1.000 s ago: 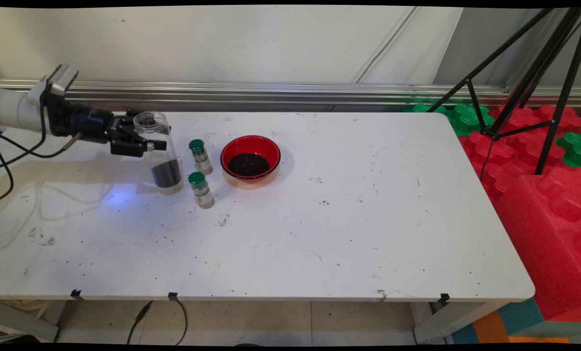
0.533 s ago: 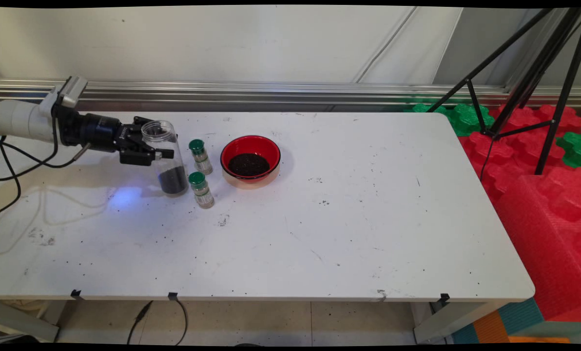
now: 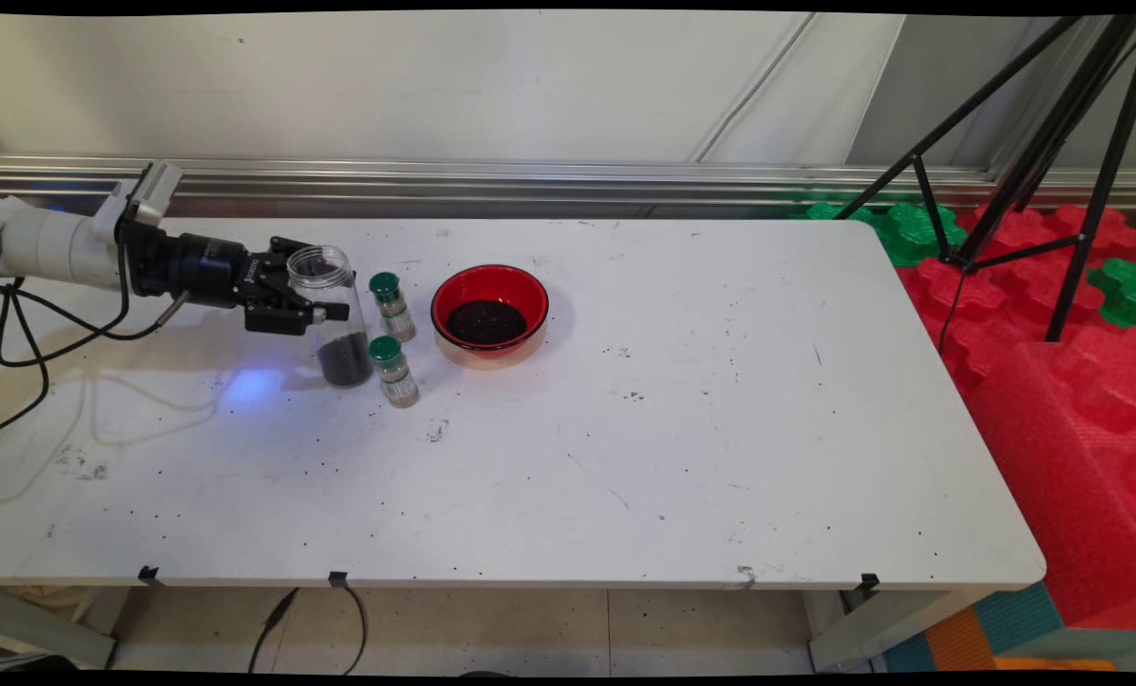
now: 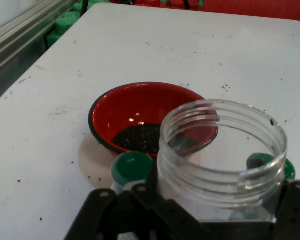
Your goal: Place the picked object on the table
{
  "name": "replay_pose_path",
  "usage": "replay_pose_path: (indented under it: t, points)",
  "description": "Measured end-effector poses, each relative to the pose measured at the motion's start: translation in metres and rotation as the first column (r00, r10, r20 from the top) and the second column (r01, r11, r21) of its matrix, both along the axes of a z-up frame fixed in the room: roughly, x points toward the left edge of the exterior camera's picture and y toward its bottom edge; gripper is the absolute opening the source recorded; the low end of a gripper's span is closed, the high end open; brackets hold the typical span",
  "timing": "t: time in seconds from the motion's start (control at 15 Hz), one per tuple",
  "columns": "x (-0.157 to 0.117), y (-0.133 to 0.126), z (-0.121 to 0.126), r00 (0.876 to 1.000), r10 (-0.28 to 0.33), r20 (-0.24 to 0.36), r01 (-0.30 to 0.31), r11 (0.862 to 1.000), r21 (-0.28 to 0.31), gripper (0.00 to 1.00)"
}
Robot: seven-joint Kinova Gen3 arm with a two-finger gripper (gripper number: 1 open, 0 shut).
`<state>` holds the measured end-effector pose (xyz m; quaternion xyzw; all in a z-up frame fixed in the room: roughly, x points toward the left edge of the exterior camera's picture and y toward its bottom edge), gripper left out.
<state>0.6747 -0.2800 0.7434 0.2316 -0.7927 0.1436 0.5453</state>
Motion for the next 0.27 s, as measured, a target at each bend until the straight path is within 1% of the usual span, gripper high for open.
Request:
replay_pose_path:
  t: [0.07, 0.13, 0.27]
  points:
    - [-0.0009, 0.0001, -0.0008, 1.0, 0.0, 0.001, 0.0, 1.0, -0.002, 0.0]
    - [-0.0018, 0.0001, -0.0014, 1.0, -0.001, 0.002, 0.001, 1.0, -0.003, 1.0]
    - [-0.0032, 0.0003, -0.0023, 1.0, -0.001, 0.003, 0.001, 1.0, -0.005, 1.0]
